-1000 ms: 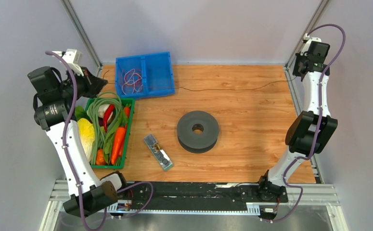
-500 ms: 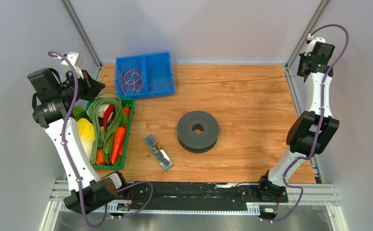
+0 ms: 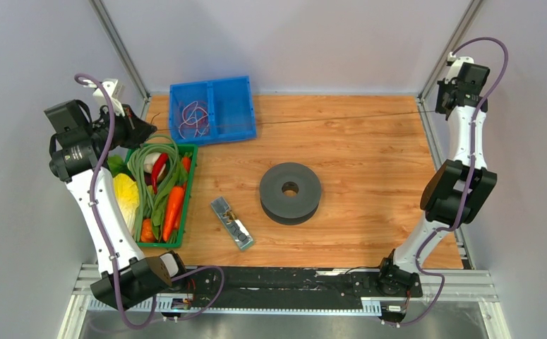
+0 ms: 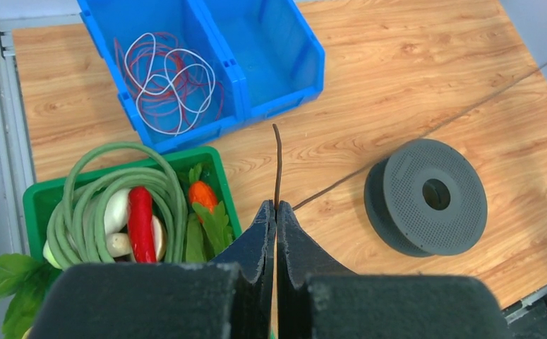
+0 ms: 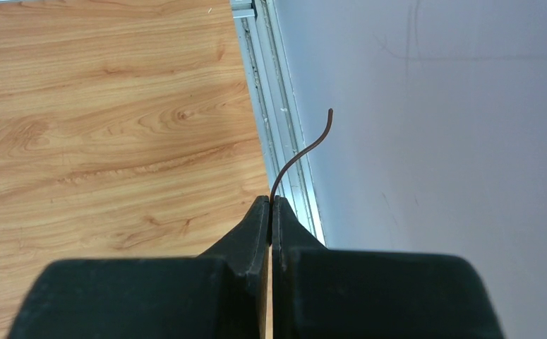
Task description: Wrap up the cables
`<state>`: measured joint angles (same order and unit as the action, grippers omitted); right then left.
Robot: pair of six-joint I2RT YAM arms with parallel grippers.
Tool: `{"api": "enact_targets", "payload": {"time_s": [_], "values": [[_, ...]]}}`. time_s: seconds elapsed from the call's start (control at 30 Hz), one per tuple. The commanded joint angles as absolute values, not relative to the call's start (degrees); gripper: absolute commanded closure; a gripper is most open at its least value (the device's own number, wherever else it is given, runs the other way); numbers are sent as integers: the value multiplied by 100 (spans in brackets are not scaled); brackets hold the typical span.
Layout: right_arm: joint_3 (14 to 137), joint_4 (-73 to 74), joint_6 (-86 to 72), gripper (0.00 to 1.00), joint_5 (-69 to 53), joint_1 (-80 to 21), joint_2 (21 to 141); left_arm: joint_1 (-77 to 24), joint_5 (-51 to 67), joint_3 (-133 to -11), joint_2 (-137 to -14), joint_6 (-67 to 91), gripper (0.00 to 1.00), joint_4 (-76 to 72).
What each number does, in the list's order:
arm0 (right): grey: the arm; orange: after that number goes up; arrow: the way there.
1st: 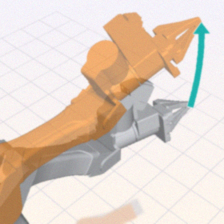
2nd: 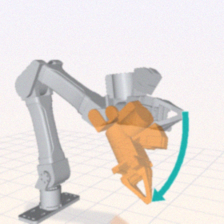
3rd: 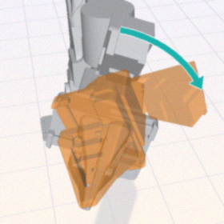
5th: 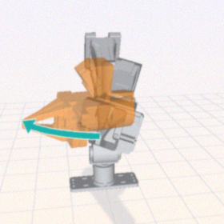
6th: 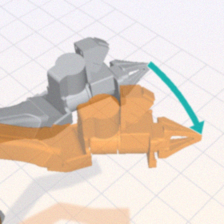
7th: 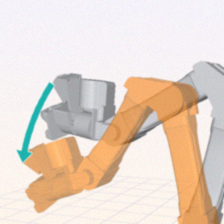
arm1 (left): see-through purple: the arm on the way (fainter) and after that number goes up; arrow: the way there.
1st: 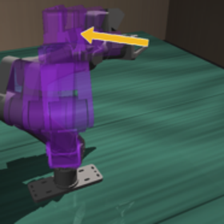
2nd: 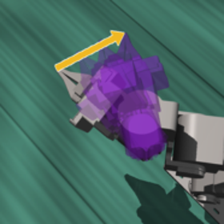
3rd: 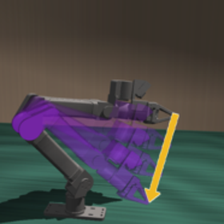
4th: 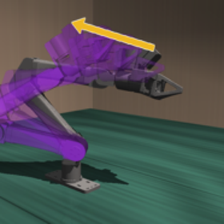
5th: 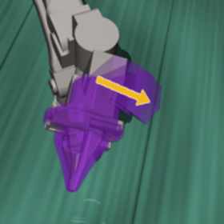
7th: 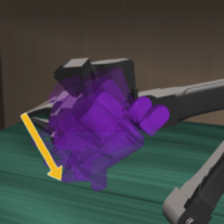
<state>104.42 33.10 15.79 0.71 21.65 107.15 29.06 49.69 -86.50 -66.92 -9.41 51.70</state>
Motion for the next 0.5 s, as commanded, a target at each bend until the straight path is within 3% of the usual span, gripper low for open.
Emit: {"api": "enact_targets", "payload": {"time_s": [0.0, 0.47], "values": [[10679, 2883, 1863, 100, 343, 2373, 10810, 3094, 4729, -8631, -6724, -1204, 100, 4975], [10643, 2813, 2039, 100, 431, 2408, 10881, 3182, 4597, -8622, -6882, -1362, 100, 4992]]}}
